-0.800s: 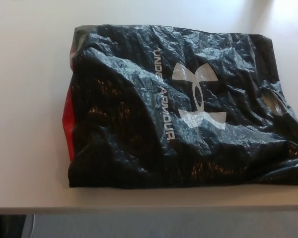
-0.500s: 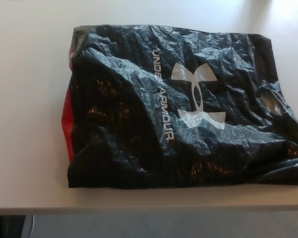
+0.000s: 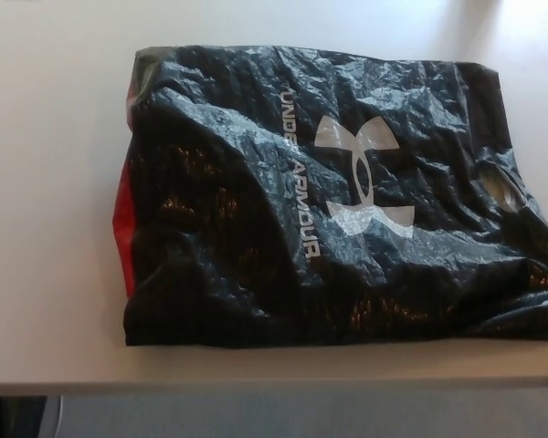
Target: A plastic bag is kept in the middle of the desk and the robot uses both its hands to grab the bag from the left and right and brings its hands close together to compress the bag
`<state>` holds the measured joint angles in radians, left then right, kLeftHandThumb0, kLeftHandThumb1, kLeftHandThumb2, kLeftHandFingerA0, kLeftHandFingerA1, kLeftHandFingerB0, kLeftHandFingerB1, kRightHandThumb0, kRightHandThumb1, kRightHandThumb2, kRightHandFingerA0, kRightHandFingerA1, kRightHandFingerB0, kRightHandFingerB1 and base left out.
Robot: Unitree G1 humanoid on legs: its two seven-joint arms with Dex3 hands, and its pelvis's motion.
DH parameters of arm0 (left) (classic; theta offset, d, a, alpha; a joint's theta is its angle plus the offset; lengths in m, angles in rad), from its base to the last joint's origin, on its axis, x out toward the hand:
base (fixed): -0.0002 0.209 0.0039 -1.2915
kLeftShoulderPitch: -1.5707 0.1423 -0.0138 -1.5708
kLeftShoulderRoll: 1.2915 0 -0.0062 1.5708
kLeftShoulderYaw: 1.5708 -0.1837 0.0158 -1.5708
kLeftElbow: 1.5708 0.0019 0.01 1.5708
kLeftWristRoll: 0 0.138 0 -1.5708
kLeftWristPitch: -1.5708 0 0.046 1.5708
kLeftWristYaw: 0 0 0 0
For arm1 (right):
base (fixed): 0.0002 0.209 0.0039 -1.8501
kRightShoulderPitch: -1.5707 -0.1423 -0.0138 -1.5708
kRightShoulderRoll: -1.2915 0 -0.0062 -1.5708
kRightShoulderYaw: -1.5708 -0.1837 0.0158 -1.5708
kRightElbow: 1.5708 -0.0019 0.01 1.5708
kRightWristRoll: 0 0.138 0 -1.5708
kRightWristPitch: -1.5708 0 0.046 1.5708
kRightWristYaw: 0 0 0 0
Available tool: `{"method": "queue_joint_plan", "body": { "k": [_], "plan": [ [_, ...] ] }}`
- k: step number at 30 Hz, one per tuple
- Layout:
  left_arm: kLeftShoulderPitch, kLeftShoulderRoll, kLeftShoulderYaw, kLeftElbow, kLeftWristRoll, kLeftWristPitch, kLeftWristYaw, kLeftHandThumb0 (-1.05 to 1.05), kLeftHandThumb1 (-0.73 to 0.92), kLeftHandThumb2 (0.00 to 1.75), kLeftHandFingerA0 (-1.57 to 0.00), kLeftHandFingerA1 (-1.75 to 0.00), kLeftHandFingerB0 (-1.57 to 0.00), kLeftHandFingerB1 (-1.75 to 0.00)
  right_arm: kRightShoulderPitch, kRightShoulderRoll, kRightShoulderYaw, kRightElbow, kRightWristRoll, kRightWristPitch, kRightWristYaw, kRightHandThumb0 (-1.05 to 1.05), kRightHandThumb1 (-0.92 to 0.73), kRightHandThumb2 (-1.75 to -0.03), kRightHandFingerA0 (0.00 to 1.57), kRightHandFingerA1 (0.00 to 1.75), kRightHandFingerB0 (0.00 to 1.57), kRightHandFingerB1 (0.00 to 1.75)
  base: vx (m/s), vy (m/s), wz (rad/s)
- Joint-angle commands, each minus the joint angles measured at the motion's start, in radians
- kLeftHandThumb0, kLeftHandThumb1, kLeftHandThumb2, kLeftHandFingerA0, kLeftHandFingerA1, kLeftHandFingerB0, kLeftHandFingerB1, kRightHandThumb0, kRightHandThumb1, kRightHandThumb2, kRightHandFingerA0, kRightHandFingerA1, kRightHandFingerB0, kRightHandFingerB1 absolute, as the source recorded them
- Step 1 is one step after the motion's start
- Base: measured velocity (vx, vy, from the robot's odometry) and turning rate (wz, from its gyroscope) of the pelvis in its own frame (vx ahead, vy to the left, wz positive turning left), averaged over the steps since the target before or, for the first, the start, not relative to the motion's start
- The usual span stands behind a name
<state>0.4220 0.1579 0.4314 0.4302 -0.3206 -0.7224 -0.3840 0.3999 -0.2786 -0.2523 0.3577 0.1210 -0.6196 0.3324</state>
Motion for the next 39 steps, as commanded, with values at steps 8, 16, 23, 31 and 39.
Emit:
{"method": "queue_joint_plan", "body": {
  "k": [8, 16, 23, 31, 39],
  "plan": [
    [0.016, 0.012, 0.141, -0.325, -0.082, -0.125, 0.075, -0.78, 0.7, 0.93, -0.21, -0.45, -0.12, -0.39, -0.113, -0.043, -0.144, -0.22, 0.239, 0.025, 0.019, -0.79, -0.8, -1.12, 0.05, 0.29, 0.05, 0.2, 0.0, 0.0, 0.0],
    [-0.046, 0.098, 0.265, -0.583, -0.144, 0.0, 0.148, -0.73, 0.88, 0.66, -0.24, -0.35, -0.15, -0.27, -0.26, -0.106, -0.243, -0.413, 0.294, 0.177, -0.052, -0.75, -0.92, -0.71, 0.12, 0.25, 0.1, 0.22, 0.0, 0.0, 0.0],
    [-0.316, 0.313, 0.316, -0.627, -0.098, 0.199, 0.25, -0.79, 0.75, 1.05, -0.23, -0.5, -0.12, -0.43, -0.579, -0.219, -0.265, -0.395, 0.232, 0.297, -0.131, -0.78, -0.92, -0.69, 0.12, 0.37, 0.13, 0.28, 0.0, 0.0, 0.0],
    [-0.681, 0.349, 0.176, -0.505, 0.072, 0.316, 0.353, -0.77, 0.9, 0.67, -0.37, -0.46, -0.26, -0.32, -0.847, -0.252, -0.184, -0.182, 0.135, 0.334, -0.14, -0.77, -0.92, -0.7, 0.07, 0.36, 0.08, 0.27, 0.0, 0.0, 0.0],
    [-0.953, 0.334, 0.048, -0.162, 0.184, 0.326, 0.403, -0.73, 0.91, 0.68, -0.33, -0.52, -0.26, -0.33, -1.022, -0.241, -0.096, 0.085, 0.033, 0.298, -0.175, -0.79, -0.75, -1.09, 0.05, 0.45, 0.07, 0.35, 0.0, 0.0, 0.0]
  ]
}}
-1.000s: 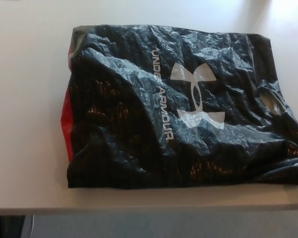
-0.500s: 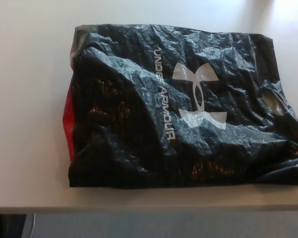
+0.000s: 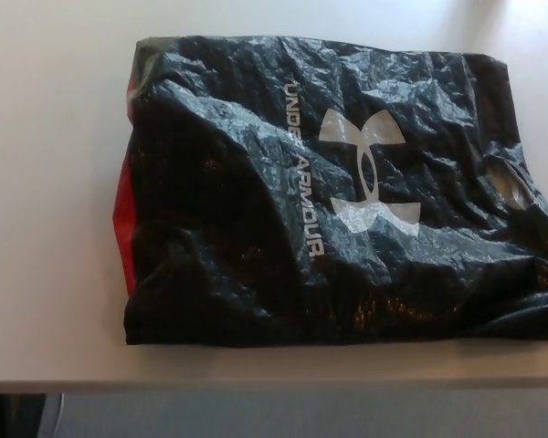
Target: A plastic bag is kept in the middle of the desk and the robot uses both its hands to grab the bag from the left and right and brings its hands close together to compress the bag
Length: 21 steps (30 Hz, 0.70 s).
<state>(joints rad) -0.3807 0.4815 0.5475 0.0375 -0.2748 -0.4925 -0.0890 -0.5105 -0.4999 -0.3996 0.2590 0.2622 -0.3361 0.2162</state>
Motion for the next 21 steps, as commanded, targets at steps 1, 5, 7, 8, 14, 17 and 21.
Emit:
{"method": "queue_joint_plan", "body": {
  "k": [1, 5, 7, 8, 14, 17, 21],
  "plan": [
    [-0.17, 0.01, -0.076, 0.285, 0.132, 0.101, 0.106, -0.74, 0.91, 0.68, -0.32, -0.51, -0.26, -0.32, -0.137, -0.006, 0.055, 0.237, -0.085, 0.01, -0.038, -0.78, -0.92, -0.69, 0.06, 0.36, 0.1, 0.27, 0.0, 0.0, 0.0],
    [-0.209, -0.005, -0.095, 0.469, 0.134, 0.078, 0.121, -0.72, 0.92, 0.69, -0.3, -0.49, -0.23, -0.33, -0.19, 0.012, 0.104, 0.422, -0.157, -0.009, -0.105, -0.76, -0.87, -0.67, 0.09, 0.36, 0.12, 0.26, 0.0, 0.0, 0.0],
    [-0.207, -0.012, -0.103, 0.562, 0.136, 0.055, 0.118, -0.72, 0.92, 0.69, -0.3, -0.51, -0.24, -0.34, -0.196, 0.019, 0.14, 0.496, -0.196, -0.029, -0.125, -0.73, -0.72, -1.05, 0.04, 0.43, 0.05, 0.33, 0.0, 0.0, 0.0],
    [-0.208, -0.017, -0.104, 0.588, 0.134, 0.052, 0.119, -0.72, 0.92, 0.69, -0.3, -0.51, -0.24, -0.34, -0.2, 0.021, 0.15, 0.518, -0.204, -0.033, -0.128, -0.73, -0.72, -1.05, 0.04, 0.43, 0.05, 0.33, 0.0, 0.0, 0.0],
    [-0.173, -0.07, -0.138, 0.733, 0.12, 0.036, 0.102, -0.65, 0.92, 0.7, -0.26, -0.46, -0.21, -0.33, -0.207, 0.068, 0.223, 0.696, -0.251, -0.079, -0.2, -0.87, -0.72, -1.06, 0.1, 0.48, 0.06, 0.43, 0.0, 0.0, 0.0],
    [-0.177, -0.086, -0.153, 0.805, 0.136, 0.034, 0.133, -0.63, 0.92, 0.71, -0.28, -0.45, -0.23, -0.34, -0.206, 0.092, 0.246, 0.755, -0.262, -0.09, -0.229, -0.74, -0.89, -0.67, 0.13, 0.35, 0.13, 0.29, 0.0, 0.0, 0.0],
    [-0.176, -0.111, -0.178, 0.877, 0.156, 0.028, 0.162, -0.6, 0.92, 0.69, -0.3, -0.45, -0.24, -0.33, -0.196, 0.126, 0.269, 0.81, -0.278, -0.101, -0.261, -0.36, -0.54, -1.12, 0.01, 0.5, 0.0, 0.48, 0.0, 0.0, 0.0]
  ]
}}
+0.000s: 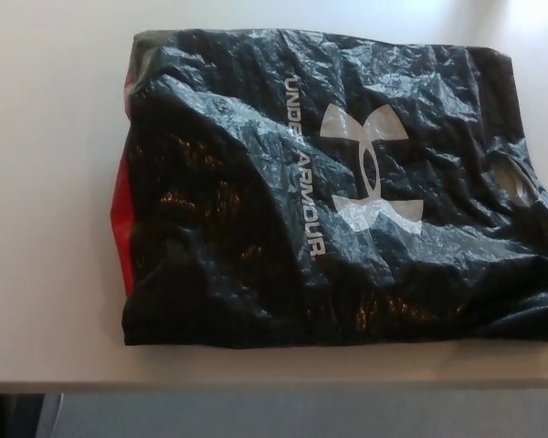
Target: A plastic bag is kept in the middle of the desk and the robot uses both its hands to grab the bag from the left and right and brings its hands close together to compress the bag
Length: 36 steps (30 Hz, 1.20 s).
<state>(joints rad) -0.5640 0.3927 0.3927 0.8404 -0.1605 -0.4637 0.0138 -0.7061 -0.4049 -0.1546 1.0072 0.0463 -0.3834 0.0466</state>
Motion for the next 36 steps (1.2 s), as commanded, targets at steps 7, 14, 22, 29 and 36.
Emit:
{"method": "queue_joint_plan", "body": {
  "k": [7, 14, 22, 29, 36],
  "plan": [
    [0.012, -0.106, -0.082, 0.119, 0.074, -0.003, 0.114, -0.61, 0.92, 0.69, -0.32, -0.44, -0.25, -0.32, 0.022, 0.124, 0.06, 0.124, -0.08, -0.074, -0.13, -0.71, -0.92, -0.68, 0.12, 0.33, 0.14, 0.3, 0.0, 0.0, 0.0],
    [-0.011, -0.188, -0.12, 0.133, 0.059, 0.017, 0.109, -0.64, 0.92, 0.69, -0.28, -0.42, -0.23, -0.3, 0.026, 0.214, 0.065, 0.131, -0.067, -0.065, -0.11, -0.68, -0.91, -0.67, 0.08, 0.3, 0.12, 0.28, 0.0, 0.0, 0.0],
    [-0.036, -0.321, -0.193, 0.151, 0.088, 0.031, 0.145, -0.62, 0.92, 0.7, -0.29, -0.43, -0.23, -0.3, 0.024, 0.351, 0.084, 0.142, -0.064, -0.06, -0.075, -0.72, -0.7, -1.03, 0.03, 0.32, 0.07, 0.32, 0.0, 0.0, 0.0],
    [-0.041, -0.405, -0.24, 0.175, 0.109, 0.022, 0.164, -0.68, 0.92, 0.7, -0.29, -0.41, -0.23, -0.29, 0.027, 0.436, 0.118, 0.14, -0.077, -0.05, -0.072, -0.74, -0.71, -1.04, 0.04, 0.35, 0.07, 0.3, 0.0, 0.0, 0.0],
    [-0.044, -0.479, -0.257, 0.174, 0.099, 0.023, 0.16, -0.66, 0.92, 0.72, -0.26, -0.42, -0.22, -0.3, 0.031, 0.505, 0.158, 0.114, -0.098, -0.064, -0.091, -0.74, -0.9, -0.68, 0.1, 0.29, 0.1, 0.24, 0.0, 0.0, 0.0]
  ]
}}
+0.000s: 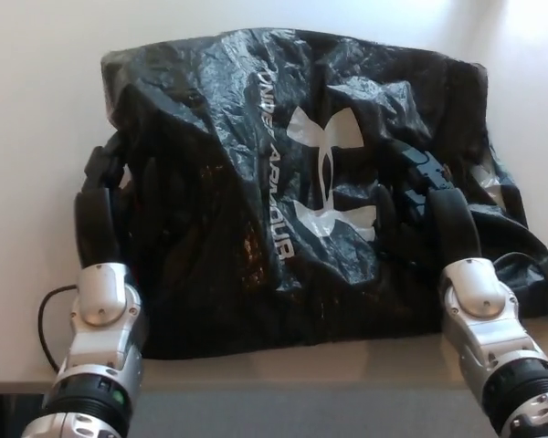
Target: A plastic bag is kept in the middle of the desk and the robot uses both its hands to grab the bag from the left and right and brings its hands close together to compress the bag
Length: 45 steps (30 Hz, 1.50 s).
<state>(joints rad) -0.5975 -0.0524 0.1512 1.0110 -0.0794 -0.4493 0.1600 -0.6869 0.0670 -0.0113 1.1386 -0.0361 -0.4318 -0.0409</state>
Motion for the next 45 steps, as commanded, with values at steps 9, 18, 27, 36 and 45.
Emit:
{"method": "queue_joint_plan", "body": {
  "k": [9, 18, 27, 36, 45],
  "plan": [
    [-0.004, -0.068, -0.045, -0.046, 0.019, 0.013, 0.003, -0.68, 0.92, 0.74, -0.22, -0.4, -0.19, -0.29, 0.011, 0.088, 0.021, -0.064, -0.006, -0.045, 0.022, -0.87, -0.74, -1.1, 0.01, 0.43, 0.13, 0.33, 0.0, 0.0, 0.0],
    [-0.001, -0.049, -0.055, -0.062, 0.029, 0.038, 0.016, -0.66, 0.92, 0.79, -0.21, -0.42, -0.18, -0.31, 0.045, 0.124, 0.055, -0.196, -0.009, -0.083, 0.045, -0.77, -0.71, -1.11, 0.06, 0.47, 0.02, 0.36, 0.0, 0.0, 0.0],
    [0.027, -0.025, -0.105, -0.047, 0.087, -0.012, 0.018, -0.58, 0.92, 0.8, -0.17, -0.33, -0.23, -0.32, 0.086, 0.141, 0.109, -0.322, -0.024, -0.06, 0.067, -0.37, -0.5, -1.1, 0.01, 0.5, 0.0, 0.49, 0.0, 0.0, 0.0],
    [0.019, 0.003, -0.069, -0.087, 0.019, 0.032, -0.046, -0.63, 0.92, 0.76, -0.23, -0.42, -0.19, -0.31, 0.089, 0.082, 0.079, -0.328, 0.003, -0.028, 0.095, -0.36, -0.5, -1.1, 0.01, 0.5, 0.0, 0.48, 0.0, 0.0, 0.0],
    [0.09, 0.272, 0.083, -0.286, -0.071, 0.106, -0.172, -0.66, 0.92, 0.72, -0.24, -0.42, -0.2, -0.29, 0.082, -0.219, -0.048, -0.247, 0.015, -0.035, 0.126, -0.85, -0.73, -1.06, 0.02, 0.44, 0.1, 0.38, 0.0, 0.0, 0.0]
  ]
}}
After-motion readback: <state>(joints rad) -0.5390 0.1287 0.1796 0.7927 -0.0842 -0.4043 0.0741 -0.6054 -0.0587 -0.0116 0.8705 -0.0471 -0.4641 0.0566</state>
